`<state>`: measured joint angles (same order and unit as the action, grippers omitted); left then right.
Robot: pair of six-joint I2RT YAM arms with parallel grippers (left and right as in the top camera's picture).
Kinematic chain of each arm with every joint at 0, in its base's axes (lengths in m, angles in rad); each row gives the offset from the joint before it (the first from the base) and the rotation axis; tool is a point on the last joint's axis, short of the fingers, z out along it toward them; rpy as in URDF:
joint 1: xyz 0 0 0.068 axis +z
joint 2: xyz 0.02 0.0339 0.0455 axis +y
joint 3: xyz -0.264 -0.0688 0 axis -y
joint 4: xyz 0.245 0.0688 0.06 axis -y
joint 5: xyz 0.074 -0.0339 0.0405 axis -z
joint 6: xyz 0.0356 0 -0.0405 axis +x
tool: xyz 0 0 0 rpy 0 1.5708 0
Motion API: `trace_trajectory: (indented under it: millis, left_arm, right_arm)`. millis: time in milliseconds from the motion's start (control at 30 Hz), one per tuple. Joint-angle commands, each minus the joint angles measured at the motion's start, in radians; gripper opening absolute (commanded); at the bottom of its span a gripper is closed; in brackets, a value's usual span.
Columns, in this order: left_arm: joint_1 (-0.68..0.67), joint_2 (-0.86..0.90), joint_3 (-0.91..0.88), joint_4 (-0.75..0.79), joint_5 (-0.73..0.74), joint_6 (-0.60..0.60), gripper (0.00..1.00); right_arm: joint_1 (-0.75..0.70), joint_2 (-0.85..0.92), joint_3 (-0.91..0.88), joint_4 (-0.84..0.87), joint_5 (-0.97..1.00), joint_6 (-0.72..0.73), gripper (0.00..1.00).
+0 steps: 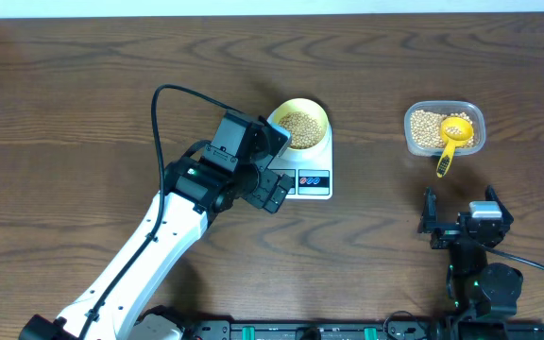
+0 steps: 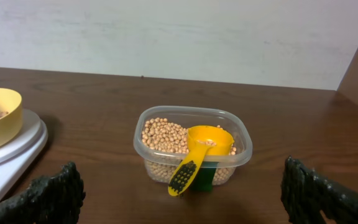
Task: Scoop item into bowl and weigh 50g on scale
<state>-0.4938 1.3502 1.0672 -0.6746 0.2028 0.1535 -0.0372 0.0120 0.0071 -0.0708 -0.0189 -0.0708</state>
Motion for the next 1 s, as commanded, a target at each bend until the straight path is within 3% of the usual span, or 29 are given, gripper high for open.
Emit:
trace_trajectory:
  millis: [0, 400, 967]
  left_arm:
    - [0.0, 0.001, -0.013, 0.017, -0.014, -0.005, 0.96]
    - [0.0, -0.011, -0.013, 0.137, -0.215, -0.006, 0.96]
    - [0.029, -0.061, -0.013, 0.181, -0.223, -0.006, 0.96]
  right_arm:
    - [-0.007, -0.006, -0.002, -0.005, -0.003, -0.013, 0.99]
    - [-0.007, -0.006, -0.002, -0.005, -0.002, -0.013, 0.99]
    - [-0.007, -0.006, -0.002, -0.005, -0.002, -0.013, 0.99]
